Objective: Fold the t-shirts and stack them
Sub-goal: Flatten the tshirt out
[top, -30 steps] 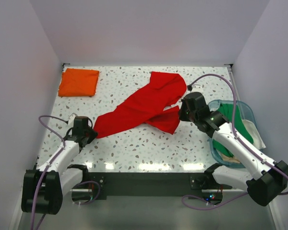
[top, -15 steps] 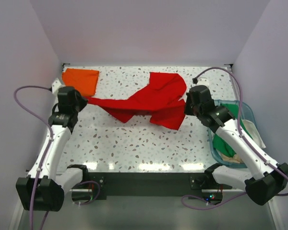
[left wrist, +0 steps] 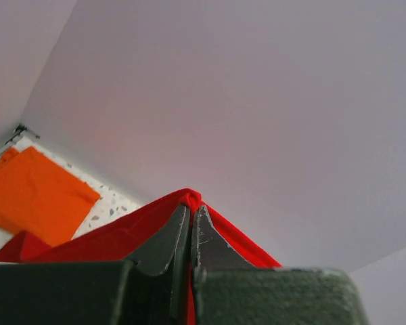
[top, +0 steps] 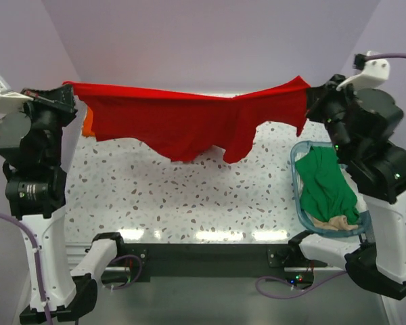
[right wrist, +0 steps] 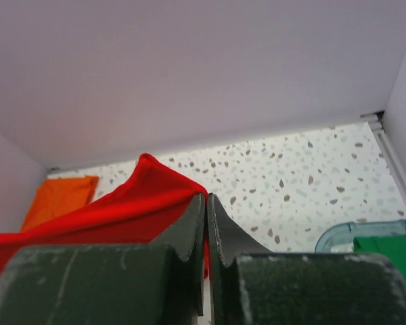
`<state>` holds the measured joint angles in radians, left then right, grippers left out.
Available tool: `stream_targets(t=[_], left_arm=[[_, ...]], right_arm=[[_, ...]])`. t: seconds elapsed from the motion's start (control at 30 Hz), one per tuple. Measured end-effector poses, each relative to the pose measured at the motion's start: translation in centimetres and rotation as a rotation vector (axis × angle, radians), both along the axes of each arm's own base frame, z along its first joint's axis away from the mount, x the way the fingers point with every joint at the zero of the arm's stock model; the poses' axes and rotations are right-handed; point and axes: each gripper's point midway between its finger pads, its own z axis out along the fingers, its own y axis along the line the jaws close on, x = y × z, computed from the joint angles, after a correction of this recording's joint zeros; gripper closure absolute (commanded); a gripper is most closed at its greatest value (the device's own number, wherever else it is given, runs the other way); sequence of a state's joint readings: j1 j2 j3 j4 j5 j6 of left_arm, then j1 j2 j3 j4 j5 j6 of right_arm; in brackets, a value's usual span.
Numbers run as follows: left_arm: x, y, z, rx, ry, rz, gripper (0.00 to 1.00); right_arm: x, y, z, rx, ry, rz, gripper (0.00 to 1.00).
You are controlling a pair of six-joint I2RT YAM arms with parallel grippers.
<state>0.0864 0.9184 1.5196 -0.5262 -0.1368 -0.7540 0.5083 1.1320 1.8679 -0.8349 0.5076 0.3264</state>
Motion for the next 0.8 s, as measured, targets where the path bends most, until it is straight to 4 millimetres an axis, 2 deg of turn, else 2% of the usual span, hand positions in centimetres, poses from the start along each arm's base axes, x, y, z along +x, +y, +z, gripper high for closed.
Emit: stream_targets(t=[0.07,0.17,0.27,0.37,0.43,0.5,0.6,0.7,0.8], left_arm=[[-1.4,-0.2,2.8,0.011,-0.061,-0.006,1.0],[-3.4,-0.4,6.2,0.022,-0.142,-0.006,1.0],[-4.1,-0.5,8.1,0.028,-0.187,-0.01,1.0],[-2.7,-0.7,8.2,0.026,-0.183,-0.027,1.0],[-0.2,-0.9,7.4,0.02,-0.151,-0.049,1.0],[2.7,-1.1,6.2,0.008,-0.122,-0.073,1.0],[8.3,-1.2,2.9,-0.021,-0.049,-0.107,1.0],[14.6,-1.5,-1.5,-0.056,0.034,-0.147,1.0],[19.6,-1.9,-5.0,-0.088,0.078,-0.193,1.0]], right_arm=[[-1.5,-0.9,3.2,0.02,-0.075,0.0,1.0],[-3.4,-2.0,6.6,0.042,-0.167,0.004,1.0],[-4.6,-2.6,8.6,0.046,-0.233,0.015,1.0],[-4.6,-2.4,9.9,0.033,-0.281,0.027,1.0],[-3.4,-2.0,10.1,0.002,-0.292,0.024,1.0],[-1.5,-1.2,9.8,-0.036,-0.293,0.018,1.0],[3.5,0.7,8.1,-0.128,-0.257,0.0,1.0],[9.6,2.3,5.9,-0.192,-0.212,-0.004,1.0],[17.9,3.4,1.5,-0.232,-0.12,0.004,1.0]])
